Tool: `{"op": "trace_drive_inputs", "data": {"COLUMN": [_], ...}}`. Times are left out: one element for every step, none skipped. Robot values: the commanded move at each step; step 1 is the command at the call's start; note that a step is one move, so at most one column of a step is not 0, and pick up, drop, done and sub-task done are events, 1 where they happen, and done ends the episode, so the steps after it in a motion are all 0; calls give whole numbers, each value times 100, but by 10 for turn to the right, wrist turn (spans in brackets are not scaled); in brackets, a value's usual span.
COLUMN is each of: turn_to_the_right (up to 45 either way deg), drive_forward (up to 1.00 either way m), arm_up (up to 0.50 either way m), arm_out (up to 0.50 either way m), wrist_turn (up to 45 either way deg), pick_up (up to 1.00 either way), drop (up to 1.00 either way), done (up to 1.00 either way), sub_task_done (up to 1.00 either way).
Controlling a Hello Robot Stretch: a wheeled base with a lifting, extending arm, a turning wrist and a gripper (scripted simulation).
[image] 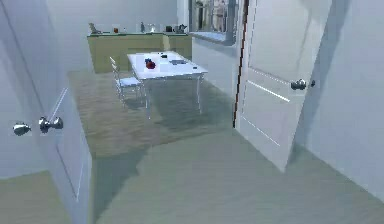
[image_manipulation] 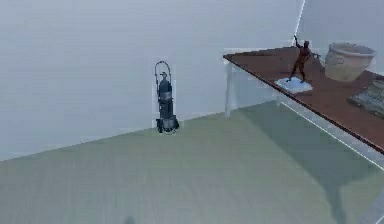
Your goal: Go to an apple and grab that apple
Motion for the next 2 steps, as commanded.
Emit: {"op": "trace_drive_inputs", "data": {"turn_to_the_right": [0, -90], "drive_forward": [95, 0], "arm_up": [0, 0], "arm_out": [0, 0], "wrist_turn": [0, 0], "pick_up": [0, 0], "drop": [0, 0], "done": [0, 0], "sub_task_done": [0, 0]}}
